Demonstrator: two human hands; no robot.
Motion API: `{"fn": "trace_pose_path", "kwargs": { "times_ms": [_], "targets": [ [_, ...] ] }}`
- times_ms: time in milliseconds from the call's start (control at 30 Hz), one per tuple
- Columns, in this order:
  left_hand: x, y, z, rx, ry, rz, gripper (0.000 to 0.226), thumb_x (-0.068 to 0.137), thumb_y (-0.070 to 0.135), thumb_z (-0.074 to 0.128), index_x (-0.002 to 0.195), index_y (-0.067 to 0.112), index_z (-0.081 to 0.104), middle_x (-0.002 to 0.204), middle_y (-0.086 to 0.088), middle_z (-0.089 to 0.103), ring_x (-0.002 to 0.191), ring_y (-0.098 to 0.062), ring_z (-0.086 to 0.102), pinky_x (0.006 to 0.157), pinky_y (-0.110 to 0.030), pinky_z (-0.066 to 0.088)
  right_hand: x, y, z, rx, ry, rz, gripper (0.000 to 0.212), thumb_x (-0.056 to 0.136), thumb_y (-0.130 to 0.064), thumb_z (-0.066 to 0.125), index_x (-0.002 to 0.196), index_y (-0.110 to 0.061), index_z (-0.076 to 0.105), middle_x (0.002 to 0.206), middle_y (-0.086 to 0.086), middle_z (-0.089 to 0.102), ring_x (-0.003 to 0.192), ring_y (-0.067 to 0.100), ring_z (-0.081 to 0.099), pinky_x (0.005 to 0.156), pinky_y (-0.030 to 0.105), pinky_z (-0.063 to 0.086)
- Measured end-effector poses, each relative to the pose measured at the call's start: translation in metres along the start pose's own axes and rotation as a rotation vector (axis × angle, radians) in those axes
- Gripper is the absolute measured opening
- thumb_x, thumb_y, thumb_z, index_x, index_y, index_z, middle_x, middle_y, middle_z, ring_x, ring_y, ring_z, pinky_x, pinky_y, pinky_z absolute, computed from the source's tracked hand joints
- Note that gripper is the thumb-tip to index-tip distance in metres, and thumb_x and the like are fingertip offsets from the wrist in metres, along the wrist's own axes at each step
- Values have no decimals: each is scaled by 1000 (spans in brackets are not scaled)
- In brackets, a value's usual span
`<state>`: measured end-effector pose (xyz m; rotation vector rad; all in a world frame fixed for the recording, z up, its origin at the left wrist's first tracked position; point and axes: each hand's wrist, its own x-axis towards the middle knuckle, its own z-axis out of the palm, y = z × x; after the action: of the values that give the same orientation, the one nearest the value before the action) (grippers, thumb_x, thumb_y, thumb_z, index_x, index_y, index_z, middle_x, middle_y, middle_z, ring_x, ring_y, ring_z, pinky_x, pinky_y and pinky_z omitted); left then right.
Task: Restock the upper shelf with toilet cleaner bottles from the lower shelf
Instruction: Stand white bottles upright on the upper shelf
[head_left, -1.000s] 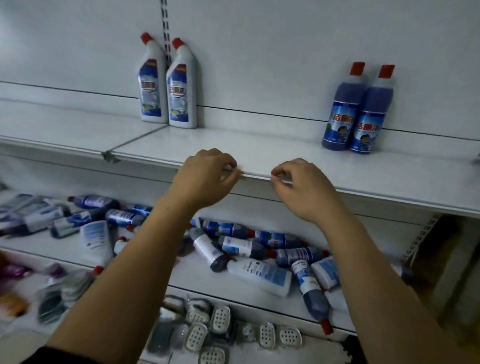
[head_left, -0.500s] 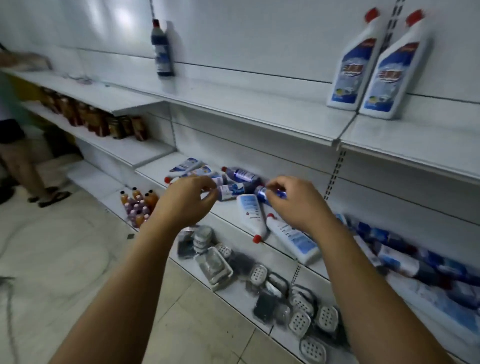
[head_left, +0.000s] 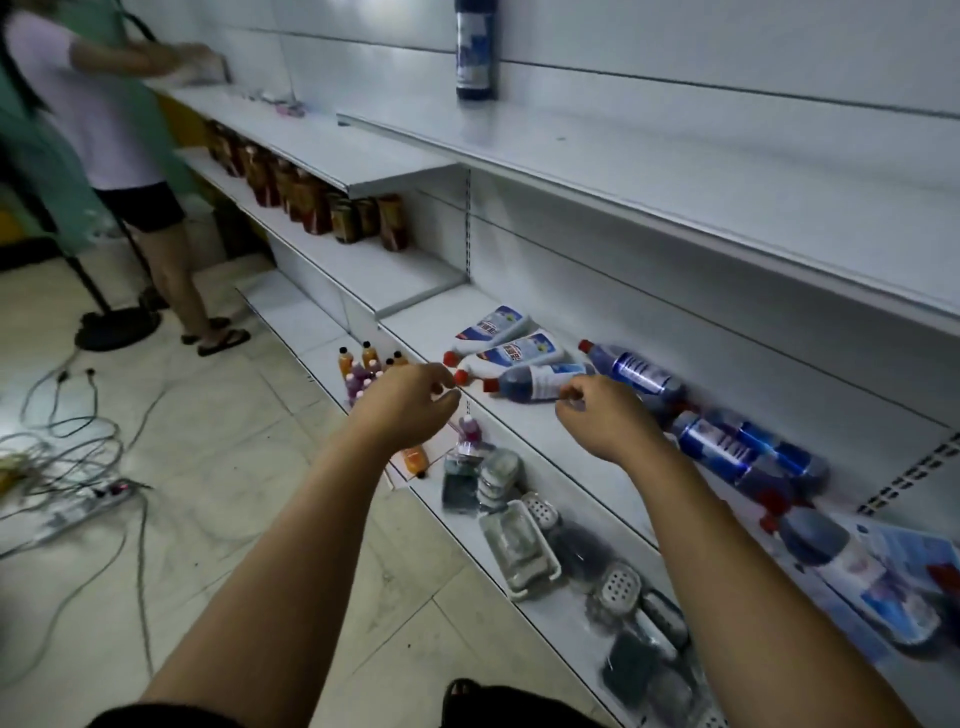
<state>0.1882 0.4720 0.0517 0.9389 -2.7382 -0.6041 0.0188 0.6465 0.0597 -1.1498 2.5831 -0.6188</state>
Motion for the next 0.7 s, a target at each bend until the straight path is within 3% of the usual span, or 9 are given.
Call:
{"fn": "trace_pose_path", "kwargs": {
  "times_ms": [200, 300, 467, 600, 700],
  "targets": [
    [98, -34, 6, -18, -99, -18, 30, 96, 40, 52, 119, 25, 63, 107, 5, 68, 89, -14, 65, 81, -37, 59, 94, -9, 33, 11, -73, 53, 28, 93, -36, 45, 101, -18, 65, 107, 11, 66, 104, 32, 59, 92, 45, 49],
    [140, -58, 17, -27, -117, -45, 31, 96, 40, 51, 119, 24, 64, 113, 1, 69, 94, -15, 65, 84, -39, 58, 130, -14, 45, -74, -105, 67, 30, 98, -33, 47, 120, -18, 62, 116, 10, 65, 95, 24, 56, 82, 32, 45],
    [203, -95, 34, -72, -214, -80, 37, 94, 47, 51, 118, 22, 65, 118, -1, 68, 103, -20, 63, 91, -40, 55, 191, -12, 65, -82, -207, 91, 33, 95, -32, 52, 127, -24, 56, 132, 9, 57, 106, 26, 58, 86, 36, 48],
    [256, -120, 52, -64, -320, -67, 37, 94, 41, 55, 126, 22, 60, 126, -3, 64, 110, -22, 60, 96, -39, 52, 243, -14, 81, -215, -279, 106, 56, 84, -26, 65, 137, -22, 49, 144, 6, 46, 117, 27, 54, 93, 37, 49],
    [295, -133, 66, -28, -404, -4, 38, 97, 35, 54, 132, 22, 56, 130, -5, 61, 115, -24, 58, 97, -37, 50, 275, -14, 92, -355, -299, 108, 75, 72, -23, 77, 139, -26, 45, 140, 0, 46, 120, 28, 54, 94, 42, 49]
  ]
}}
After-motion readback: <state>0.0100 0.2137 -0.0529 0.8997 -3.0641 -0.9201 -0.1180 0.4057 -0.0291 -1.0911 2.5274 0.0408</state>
